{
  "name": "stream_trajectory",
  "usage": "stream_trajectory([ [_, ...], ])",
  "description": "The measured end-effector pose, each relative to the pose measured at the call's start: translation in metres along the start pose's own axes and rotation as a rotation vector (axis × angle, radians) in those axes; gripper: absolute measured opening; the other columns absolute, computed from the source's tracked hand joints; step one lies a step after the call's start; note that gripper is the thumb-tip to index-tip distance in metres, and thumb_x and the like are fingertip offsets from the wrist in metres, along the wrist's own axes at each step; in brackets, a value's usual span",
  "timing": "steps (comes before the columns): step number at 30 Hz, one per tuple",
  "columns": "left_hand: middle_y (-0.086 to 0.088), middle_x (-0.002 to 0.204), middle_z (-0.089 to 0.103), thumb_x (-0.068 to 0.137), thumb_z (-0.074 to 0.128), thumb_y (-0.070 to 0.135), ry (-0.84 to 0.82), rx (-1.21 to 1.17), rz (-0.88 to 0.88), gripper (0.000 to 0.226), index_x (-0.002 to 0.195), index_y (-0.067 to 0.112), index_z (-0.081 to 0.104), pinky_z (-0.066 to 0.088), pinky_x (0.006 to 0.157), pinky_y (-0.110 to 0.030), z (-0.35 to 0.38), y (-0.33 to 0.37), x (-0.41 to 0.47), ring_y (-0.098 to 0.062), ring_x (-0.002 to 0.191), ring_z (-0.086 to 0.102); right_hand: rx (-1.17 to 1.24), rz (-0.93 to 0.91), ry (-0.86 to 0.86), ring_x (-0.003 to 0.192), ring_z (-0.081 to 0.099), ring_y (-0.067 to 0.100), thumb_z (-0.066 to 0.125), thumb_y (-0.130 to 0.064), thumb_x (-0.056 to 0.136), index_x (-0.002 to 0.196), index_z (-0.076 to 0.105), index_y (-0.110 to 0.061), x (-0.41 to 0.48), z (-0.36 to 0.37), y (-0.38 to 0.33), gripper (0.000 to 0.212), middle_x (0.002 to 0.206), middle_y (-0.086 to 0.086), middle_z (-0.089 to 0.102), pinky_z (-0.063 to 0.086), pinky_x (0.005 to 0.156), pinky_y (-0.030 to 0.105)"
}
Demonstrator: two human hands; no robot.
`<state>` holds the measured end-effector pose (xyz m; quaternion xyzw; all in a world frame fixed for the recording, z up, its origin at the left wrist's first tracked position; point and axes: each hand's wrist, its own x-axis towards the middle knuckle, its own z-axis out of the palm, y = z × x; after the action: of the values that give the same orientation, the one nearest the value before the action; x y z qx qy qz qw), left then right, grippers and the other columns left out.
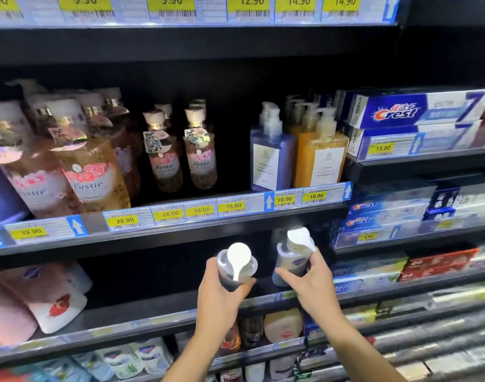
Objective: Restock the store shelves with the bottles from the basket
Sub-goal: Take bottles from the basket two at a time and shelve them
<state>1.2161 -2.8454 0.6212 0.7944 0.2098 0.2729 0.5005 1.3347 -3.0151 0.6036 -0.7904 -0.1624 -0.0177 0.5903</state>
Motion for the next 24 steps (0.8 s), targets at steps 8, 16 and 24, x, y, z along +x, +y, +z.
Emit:
stream_trajectory([
  [8,0.009,0.087,0.063,0.071,0.09,0.037,0.022,0.05,-0.13,0.045,0.089,0.027,0.05,0.043,0.058,-0.009,0.019,-0.009,0.019,-0.001,0.078,0.06,-0.121,0.071,0.045,0.098,0.066,0.01,0.091,-0.031,0.072,0.109,0.054,-0.026,0.019,0.008,0.006,0.052,0.106,-0.004,0.067,0.055,0.083,0.03],
  [16,0.01,0.072,0.062,0.076,0.084,0.044,0.014,0.07,-0.26,0.043,0.088,0.007,0.067,0.052,0.059,-0.024,0.044,-0.008,0.04,-0.006,0.068,0.061,-0.198,0.093,0.059,0.107,0.064,0.018,0.085,-0.029,0.077,0.125,0.045,-0.025,0.029,0.013,0.009,0.063,0.113,0.0,0.066,0.054,0.091,0.037],
  [24,0.005,0.099,0.057,0.075,0.085,0.038,-0.052,0.296,-0.196,0.063,0.122,0.015,0.051,0.049,0.073,-0.029,0.038,-0.025,0.036,-0.017,0.088,0.059,-0.365,0.136,0.071,0.125,0.057,0.017,0.08,-0.054,0.077,0.14,0.034,-0.028,0.007,0.014,0.029,0.082,0.133,-0.005,0.058,0.053,0.098,0.046],
])
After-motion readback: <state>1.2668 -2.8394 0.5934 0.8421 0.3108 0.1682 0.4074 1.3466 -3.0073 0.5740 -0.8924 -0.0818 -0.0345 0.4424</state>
